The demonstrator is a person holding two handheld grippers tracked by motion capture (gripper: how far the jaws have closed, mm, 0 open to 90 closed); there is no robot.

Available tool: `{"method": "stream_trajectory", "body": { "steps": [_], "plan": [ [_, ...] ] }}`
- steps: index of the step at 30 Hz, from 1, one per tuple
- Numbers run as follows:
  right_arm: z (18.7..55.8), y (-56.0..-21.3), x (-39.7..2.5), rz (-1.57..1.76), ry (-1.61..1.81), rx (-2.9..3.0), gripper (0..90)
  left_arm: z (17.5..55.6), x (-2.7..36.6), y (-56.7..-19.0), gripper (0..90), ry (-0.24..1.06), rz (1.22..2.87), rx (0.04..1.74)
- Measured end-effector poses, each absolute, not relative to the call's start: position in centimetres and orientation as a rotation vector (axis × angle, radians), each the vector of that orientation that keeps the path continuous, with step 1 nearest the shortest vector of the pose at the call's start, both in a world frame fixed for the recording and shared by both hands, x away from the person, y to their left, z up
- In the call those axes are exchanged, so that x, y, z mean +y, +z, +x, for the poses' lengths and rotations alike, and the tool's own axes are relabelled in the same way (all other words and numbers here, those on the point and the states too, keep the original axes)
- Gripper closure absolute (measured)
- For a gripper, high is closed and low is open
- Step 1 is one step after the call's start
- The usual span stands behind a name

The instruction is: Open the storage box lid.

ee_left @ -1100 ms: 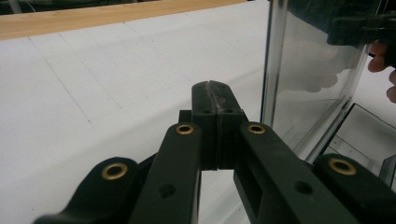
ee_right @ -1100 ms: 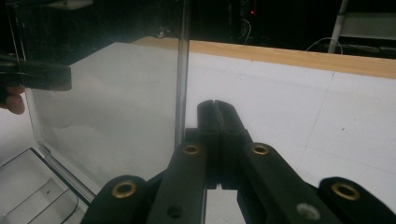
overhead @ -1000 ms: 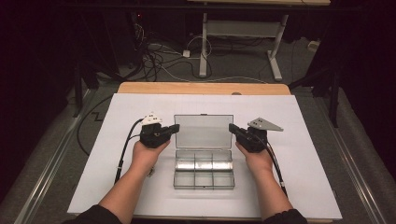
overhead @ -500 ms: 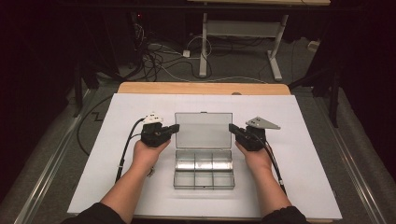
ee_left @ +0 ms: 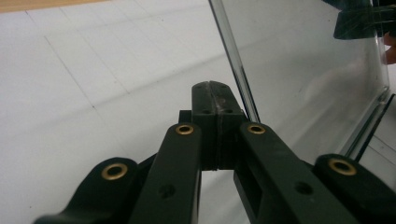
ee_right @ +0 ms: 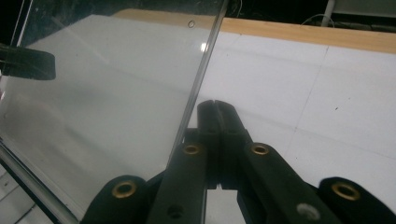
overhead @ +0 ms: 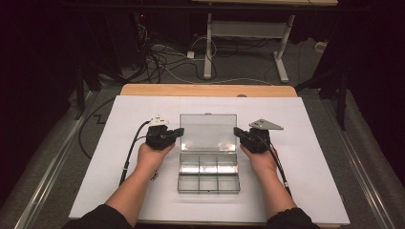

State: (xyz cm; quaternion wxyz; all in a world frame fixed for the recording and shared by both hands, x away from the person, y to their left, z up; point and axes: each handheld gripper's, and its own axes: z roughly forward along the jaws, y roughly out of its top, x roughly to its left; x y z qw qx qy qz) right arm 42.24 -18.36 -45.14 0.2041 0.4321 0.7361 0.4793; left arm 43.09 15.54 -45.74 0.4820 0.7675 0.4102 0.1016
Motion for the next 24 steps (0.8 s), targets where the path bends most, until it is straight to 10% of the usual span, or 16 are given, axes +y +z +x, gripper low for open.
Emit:
{"method": "stream_trajectory", "body": {
  "steps": [24],
  "plan": [
    [43.0,-47.1,-17.9,1.272,1.177,2.172,90.0,43.8,15.2,-47.4,87.4,0.220,1.983,1.074]
  ]
}}
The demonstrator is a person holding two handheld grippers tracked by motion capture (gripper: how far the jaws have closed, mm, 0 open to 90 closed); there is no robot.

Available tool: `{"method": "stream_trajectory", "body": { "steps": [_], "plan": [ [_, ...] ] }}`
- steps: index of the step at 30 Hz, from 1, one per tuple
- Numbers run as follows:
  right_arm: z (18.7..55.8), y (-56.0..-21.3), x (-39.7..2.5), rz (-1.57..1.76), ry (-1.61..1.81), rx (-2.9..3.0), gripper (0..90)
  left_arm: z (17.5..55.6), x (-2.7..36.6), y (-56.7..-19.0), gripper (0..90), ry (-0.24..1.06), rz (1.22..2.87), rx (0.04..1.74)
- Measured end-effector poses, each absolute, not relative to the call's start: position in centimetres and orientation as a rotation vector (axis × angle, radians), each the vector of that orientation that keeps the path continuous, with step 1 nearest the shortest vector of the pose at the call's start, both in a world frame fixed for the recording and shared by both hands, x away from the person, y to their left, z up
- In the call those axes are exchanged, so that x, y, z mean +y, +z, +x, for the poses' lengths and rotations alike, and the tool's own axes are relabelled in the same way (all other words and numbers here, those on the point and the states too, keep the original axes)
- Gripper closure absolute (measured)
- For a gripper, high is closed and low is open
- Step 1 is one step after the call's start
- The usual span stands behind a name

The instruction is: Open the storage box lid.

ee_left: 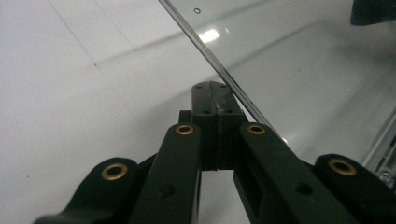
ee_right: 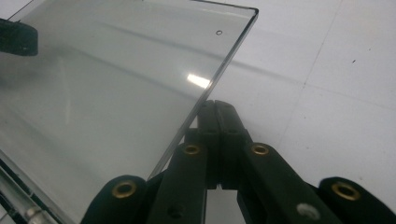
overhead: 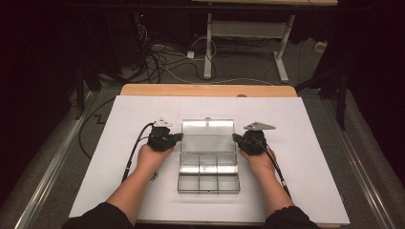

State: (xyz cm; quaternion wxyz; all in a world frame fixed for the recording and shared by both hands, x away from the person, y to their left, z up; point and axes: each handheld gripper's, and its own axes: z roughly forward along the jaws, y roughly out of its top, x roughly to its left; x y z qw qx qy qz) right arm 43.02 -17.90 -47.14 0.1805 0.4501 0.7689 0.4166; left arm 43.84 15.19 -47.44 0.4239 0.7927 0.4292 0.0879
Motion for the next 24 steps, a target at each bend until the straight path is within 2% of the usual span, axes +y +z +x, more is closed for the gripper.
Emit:
{"method": "stream_trajectory", "body": {
  "steps": [24],
  "plan": [
    [43.1,-47.5,-18.2,1.294,1.070,2.220,90.0,44.2,16.1,-47.6,87.4,0.218,2.015,1.140]
  ]
}}
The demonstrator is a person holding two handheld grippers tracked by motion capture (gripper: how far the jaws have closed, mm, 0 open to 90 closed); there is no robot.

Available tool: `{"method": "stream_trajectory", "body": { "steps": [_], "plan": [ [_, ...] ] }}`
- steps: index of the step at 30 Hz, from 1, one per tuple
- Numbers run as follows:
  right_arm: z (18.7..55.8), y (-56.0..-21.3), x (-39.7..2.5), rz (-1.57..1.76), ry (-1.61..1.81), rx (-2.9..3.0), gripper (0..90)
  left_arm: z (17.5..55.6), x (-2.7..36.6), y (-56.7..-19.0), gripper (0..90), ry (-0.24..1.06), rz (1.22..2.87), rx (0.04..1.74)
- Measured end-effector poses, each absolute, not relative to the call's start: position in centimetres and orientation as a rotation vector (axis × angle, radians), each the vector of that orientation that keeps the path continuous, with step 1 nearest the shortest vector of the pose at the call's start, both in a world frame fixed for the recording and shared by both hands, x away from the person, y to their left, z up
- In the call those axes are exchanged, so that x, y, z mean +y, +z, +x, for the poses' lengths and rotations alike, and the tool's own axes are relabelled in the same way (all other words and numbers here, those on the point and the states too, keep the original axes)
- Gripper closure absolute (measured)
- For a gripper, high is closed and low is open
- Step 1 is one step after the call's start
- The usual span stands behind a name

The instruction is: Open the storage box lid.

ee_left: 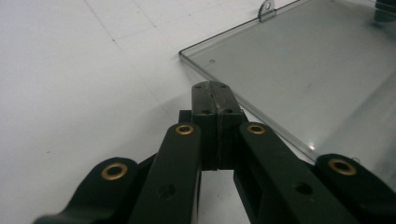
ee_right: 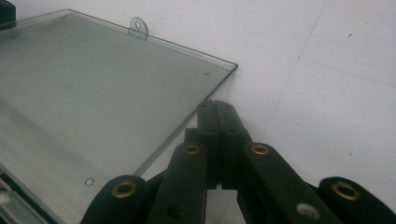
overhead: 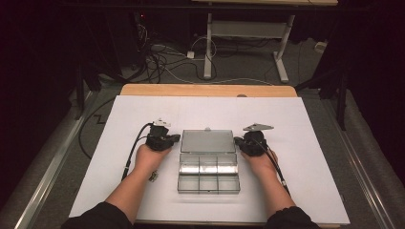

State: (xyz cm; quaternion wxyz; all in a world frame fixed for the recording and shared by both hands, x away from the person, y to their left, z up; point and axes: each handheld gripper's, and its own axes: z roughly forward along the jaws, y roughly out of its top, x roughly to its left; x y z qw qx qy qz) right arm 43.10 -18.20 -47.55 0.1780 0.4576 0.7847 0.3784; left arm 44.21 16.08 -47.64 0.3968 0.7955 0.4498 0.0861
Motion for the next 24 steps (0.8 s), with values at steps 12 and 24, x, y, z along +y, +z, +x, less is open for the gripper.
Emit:
{"method": "stream_trajectory", "body": {
  "steps": [12,24],
  "plan": [
    [41.0,-46.0,-19.4,1.241,1.132,2.182,90.0,41.9,17.4,-45.9,87.4,0.262,1.996,1.067],
    [35.7,-45.5,-21.6,1.165,1.193,2.148,90.0,37.3,20.0,-45.7,87.3,0.307,2.003,1.012]
  ]
}}
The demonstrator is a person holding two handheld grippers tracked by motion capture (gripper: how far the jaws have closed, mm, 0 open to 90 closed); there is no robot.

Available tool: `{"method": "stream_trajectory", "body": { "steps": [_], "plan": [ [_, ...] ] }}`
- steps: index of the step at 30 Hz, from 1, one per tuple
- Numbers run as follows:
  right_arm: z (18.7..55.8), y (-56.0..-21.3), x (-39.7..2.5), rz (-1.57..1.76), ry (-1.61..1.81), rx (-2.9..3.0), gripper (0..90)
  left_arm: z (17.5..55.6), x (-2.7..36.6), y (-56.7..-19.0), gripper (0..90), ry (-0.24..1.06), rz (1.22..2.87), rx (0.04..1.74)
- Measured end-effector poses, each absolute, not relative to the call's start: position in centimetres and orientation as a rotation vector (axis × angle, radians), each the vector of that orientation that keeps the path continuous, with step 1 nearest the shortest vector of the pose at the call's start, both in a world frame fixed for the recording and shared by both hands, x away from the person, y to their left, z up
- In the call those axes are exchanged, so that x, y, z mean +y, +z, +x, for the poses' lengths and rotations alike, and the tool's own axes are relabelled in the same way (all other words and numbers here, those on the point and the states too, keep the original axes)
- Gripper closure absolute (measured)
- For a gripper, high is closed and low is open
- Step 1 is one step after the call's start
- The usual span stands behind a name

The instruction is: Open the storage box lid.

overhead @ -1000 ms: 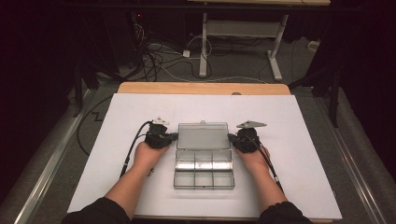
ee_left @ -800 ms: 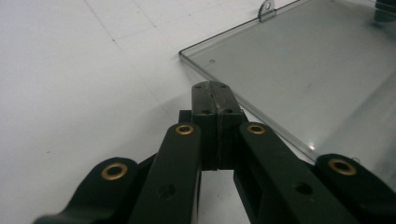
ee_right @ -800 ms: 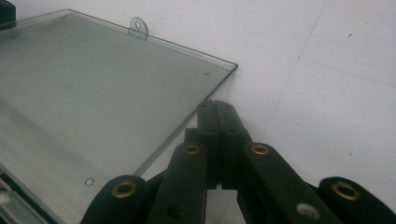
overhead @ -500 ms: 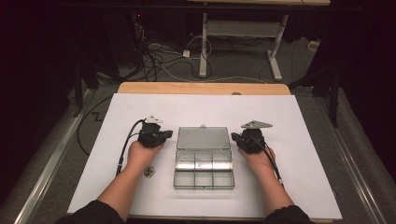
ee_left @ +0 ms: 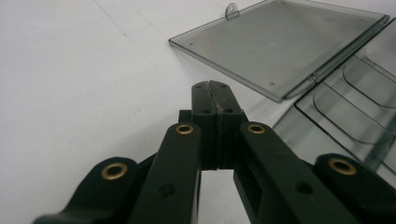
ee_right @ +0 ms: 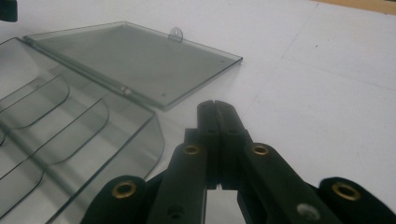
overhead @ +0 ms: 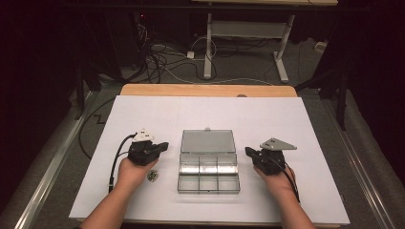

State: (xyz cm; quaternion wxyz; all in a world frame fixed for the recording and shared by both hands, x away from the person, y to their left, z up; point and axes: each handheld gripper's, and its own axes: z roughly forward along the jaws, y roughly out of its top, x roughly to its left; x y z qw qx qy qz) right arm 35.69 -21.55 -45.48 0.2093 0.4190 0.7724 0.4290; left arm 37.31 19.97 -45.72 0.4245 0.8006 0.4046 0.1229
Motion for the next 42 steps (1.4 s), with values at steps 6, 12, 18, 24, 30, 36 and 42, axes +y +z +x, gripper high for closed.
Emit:
{"method": "stream_trajectory", "body": {
  "steps": [6,12,18,24,30,36,42],
  "plan": [
    [33.1,-45.9,-22.8,1.157,1.225,2.121,85.1,34.9,20.9,-46.3,87.0,0.330,2.004,0.982],
    [31.4,-45.8,-23.6,1.151,1.260,2.124,61.7,33.3,21.5,-46.3,78.6,0.317,1.995,0.964],
    [30.4,-45.4,-23.6,1.087,1.269,2.138,38.5,32.7,22.0,-46.3,61.9,0.318,1.984,0.955],
    [30.1,-45.7,-24.0,1.114,1.263,2.135,13.5,32.3,22.4,-46.5,50.0,0.324,2.007,0.935],
    [29.5,-45.5,-24.4,1.116,1.287,2.076,0.0,31.7,22.8,-46.4,40.1,0.337,2.001,0.938],
    [28.4,-45.8,-24.5,1.104,1.271,2.097,0.0,31.3,23.4,-46.4,21.5,0.327,1.988,0.952],
    [28.2,-45.8,-24.1,1.067,1.253,2.108,0.0,31.2,23.5,-46.6,0.0,0.298,2.016,0.953]
  ]
}}
